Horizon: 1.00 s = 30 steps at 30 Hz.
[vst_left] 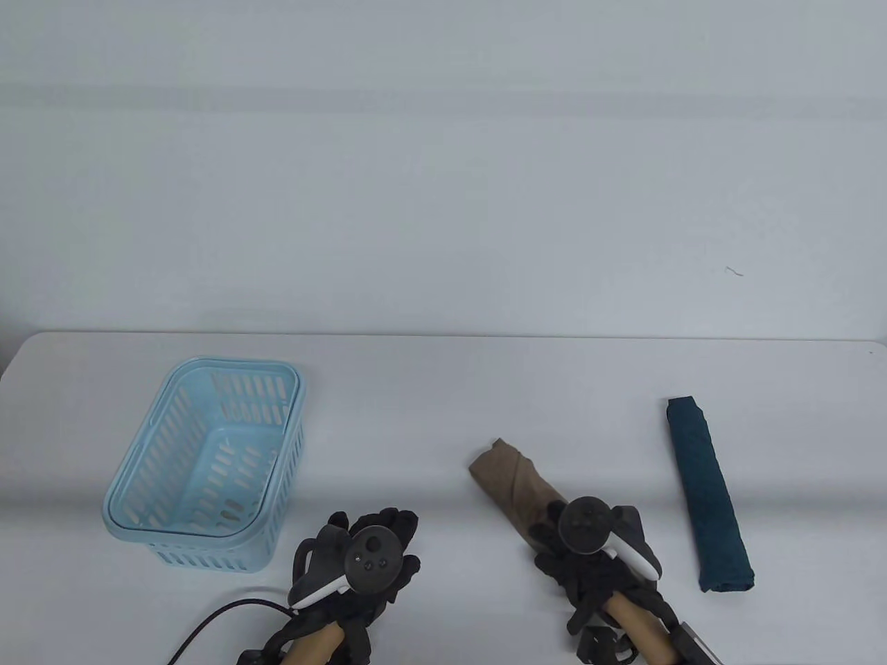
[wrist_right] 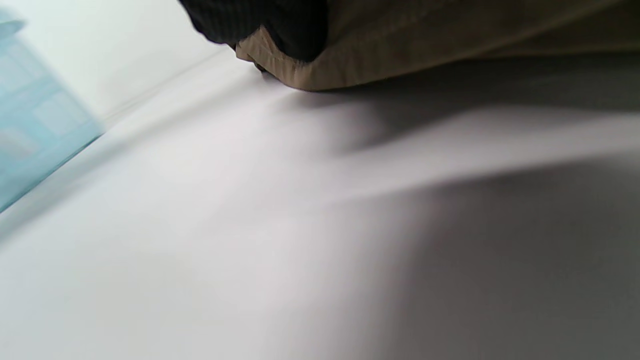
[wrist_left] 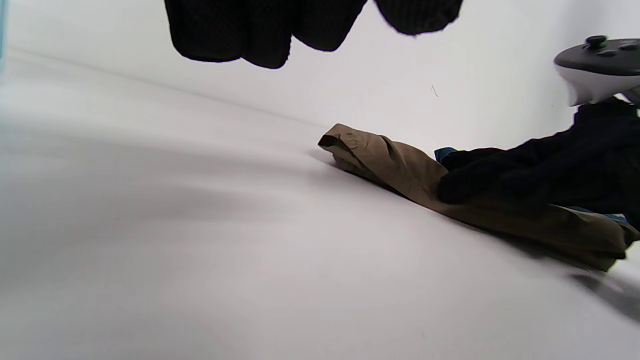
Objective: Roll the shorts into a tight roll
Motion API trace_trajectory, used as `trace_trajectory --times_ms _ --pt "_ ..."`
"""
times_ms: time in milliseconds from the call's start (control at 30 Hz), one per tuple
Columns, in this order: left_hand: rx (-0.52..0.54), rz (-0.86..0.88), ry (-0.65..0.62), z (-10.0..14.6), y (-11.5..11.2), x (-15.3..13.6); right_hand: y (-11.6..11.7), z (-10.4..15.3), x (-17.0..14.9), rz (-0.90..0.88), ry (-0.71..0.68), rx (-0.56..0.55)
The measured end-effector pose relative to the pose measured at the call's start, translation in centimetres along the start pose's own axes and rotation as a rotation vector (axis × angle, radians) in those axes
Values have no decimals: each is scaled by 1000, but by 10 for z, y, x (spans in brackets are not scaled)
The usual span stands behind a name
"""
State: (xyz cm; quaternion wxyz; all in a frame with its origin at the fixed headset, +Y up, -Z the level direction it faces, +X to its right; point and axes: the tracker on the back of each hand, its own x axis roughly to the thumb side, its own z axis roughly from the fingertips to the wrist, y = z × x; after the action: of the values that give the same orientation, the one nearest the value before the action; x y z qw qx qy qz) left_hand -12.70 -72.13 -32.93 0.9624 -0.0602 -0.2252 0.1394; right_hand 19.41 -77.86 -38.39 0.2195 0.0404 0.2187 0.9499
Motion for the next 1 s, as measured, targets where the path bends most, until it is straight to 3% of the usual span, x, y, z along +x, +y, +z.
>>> trace_trajectory --times_ms 433,1000 --pt "-39 -6 -11 -1 -4 3 -46 -21 -67 -136 294 -149" --pt "-71 -9 -35 -2 -7 5 -57 -19 -93 -167 422 -224"
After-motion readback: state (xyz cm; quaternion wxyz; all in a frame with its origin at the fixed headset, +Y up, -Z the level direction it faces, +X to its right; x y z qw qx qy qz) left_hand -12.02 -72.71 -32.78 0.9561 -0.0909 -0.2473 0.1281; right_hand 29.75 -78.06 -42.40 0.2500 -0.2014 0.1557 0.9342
